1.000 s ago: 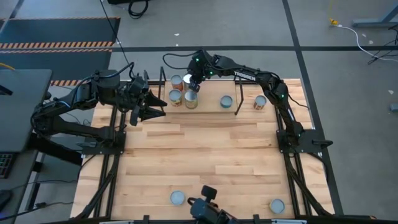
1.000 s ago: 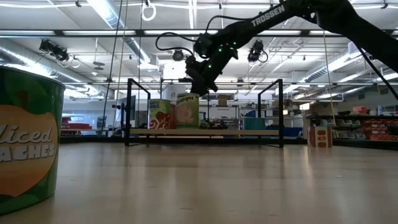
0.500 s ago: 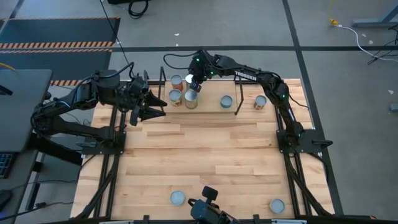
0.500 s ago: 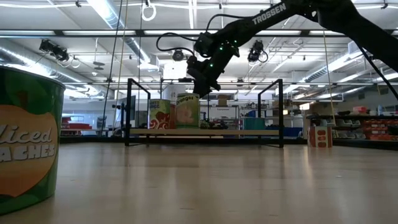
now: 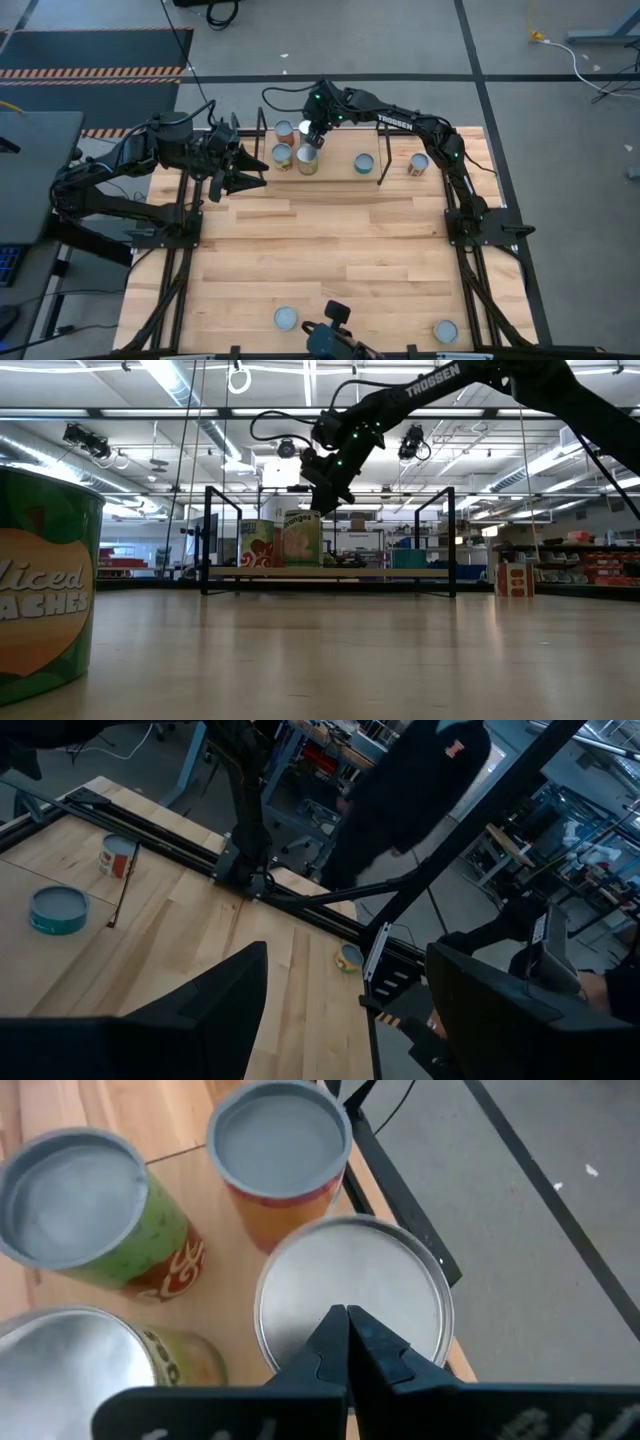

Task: Pick and place cans onto a shelf
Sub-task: Adjust the canned goods on the shelf, then put the canned mushrooms on the shelf

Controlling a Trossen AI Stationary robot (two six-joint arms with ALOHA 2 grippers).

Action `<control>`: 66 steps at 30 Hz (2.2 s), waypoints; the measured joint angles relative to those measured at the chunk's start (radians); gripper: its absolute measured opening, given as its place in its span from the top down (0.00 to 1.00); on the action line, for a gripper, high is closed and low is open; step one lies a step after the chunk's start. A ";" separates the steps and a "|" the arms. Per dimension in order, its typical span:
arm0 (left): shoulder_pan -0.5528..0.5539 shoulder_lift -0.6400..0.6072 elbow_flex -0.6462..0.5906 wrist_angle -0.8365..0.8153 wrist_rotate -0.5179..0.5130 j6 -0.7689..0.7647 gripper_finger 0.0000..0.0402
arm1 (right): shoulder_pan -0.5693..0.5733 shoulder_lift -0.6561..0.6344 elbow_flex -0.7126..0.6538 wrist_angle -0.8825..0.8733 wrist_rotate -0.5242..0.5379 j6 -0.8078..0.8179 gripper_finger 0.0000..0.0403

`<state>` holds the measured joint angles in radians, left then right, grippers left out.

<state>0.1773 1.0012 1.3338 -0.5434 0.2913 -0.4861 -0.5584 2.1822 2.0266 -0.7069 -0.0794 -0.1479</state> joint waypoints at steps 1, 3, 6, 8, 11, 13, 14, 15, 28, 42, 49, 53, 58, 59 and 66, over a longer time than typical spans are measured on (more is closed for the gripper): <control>0.000 0.000 0.000 0.000 0.000 0.000 0.32 | 0.001 0.000 0.008 0.000 0.000 0.004 0.99; 0.000 0.000 0.000 0.000 0.000 0.000 0.32 | 0.001 -0.003 0.028 -0.001 -0.001 0.016 0.99; 0.000 0.000 0.000 0.000 0.000 0.000 0.32 | 0.001 -0.007 0.079 -0.007 -0.005 0.025 0.99; 0.000 0.000 0.000 0.000 0.000 0.000 0.32 | 0.001 -0.007 0.117 -0.019 -0.007 0.028 0.99; 0.000 0.000 0.000 0.000 0.000 0.000 0.32 | -0.002 -0.009 0.159 -0.052 0.018 0.038 0.99; 0.000 0.000 0.000 0.000 0.000 0.000 0.32 | -0.013 -0.011 0.166 -0.103 0.043 0.023 0.99; 0.000 0.000 0.000 0.000 0.000 0.000 0.32 | -0.021 -0.011 0.166 -0.134 0.057 0.018 0.99; 0.000 0.000 0.000 0.000 0.000 0.000 0.32 | -0.030 -0.011 0.166 -0.166 0.063 0.017 0.99; 0.000 0.000 0.000 0.000 0.000 0.000 0.32 | -0.064 -0.008 0.011 -0.158 0.058 0.018 0.99; 0.000 0.000 0.000 0.000 0.000 0.000 0.32 | -0.051 -0.008 0.010 -0.146 -0.011 0.015 0.99; 0.000 0.000 0.000 0.000 0.000 0.000 0.32 | -0.048 -0.008 0.010 -0.146 -0.053 0.015 0.99; 0.000 0.000 0.000 0.000 0.000 0.000 0.32 | -0.046 -0.008 0.010 -0.161 -0.034 0.015 0.99; 0.000 0.000 0.000 0.000 0.000 0.000 0.32 | -0.047 -0.018 0.080 -0.257 0.014 -0.025 0.99; 0.000 0.000 0.000 0.000 0.000 0.000 0.32 | -0.047 -0.028 0.097 -0.281 0.029 -0.036 0.99; 0.000 0.000 0.000 0.000 0.000 0.000 0.32 | -0.072 -0.215 0.125 -0.345 0.061 -0.040 0.99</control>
<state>0.1776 1.0016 1.3338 -0.5430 0.2913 -0.4858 -0.6302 1.9671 2.1513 -1.0522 -0.0185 -0.1875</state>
